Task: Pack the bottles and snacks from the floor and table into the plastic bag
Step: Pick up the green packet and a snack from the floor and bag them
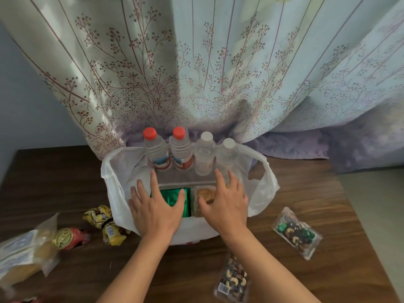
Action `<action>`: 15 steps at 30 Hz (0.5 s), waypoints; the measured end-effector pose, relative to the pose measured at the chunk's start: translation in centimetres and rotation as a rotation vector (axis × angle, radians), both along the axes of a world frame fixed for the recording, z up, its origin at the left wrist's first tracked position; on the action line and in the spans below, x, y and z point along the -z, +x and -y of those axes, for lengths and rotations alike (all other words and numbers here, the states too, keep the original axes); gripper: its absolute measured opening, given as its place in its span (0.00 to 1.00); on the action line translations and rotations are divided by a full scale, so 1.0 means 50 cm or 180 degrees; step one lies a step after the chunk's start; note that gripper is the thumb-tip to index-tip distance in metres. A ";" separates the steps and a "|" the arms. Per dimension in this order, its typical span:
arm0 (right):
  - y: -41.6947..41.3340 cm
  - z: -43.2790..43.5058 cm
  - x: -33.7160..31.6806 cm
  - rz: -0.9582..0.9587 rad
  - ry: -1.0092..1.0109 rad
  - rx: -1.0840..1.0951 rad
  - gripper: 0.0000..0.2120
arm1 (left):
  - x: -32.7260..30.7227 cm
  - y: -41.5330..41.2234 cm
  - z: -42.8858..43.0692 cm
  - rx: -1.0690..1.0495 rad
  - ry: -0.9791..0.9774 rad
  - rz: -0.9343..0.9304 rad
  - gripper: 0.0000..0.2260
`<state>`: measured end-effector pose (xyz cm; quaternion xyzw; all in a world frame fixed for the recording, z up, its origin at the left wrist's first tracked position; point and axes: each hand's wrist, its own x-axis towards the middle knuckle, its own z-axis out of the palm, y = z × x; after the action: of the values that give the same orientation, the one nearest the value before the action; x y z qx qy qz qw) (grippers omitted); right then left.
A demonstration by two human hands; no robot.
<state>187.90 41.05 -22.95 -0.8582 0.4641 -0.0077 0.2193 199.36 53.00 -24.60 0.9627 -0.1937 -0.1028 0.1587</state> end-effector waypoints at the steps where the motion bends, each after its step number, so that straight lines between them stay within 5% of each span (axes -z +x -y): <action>1: -0.003 0.003 -0.009 -0.0017 -0.0055 0.0010 0.41 | -0.010 0.002 -0.003 0.0072 -0.0018 0.0004 0.43; 15: -0.110 0.026 -0.195 0.0043 -0.0613 -0.0112 0.42 | -0.185 -0.023 -0.039 0.1843 0.0203 0.0811 0.43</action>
<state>182.38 39.73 -13.21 -0.8832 0.4446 -0.0542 0.1390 198.20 54.95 -15.37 0.8772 -0.4746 -0.0282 0.0670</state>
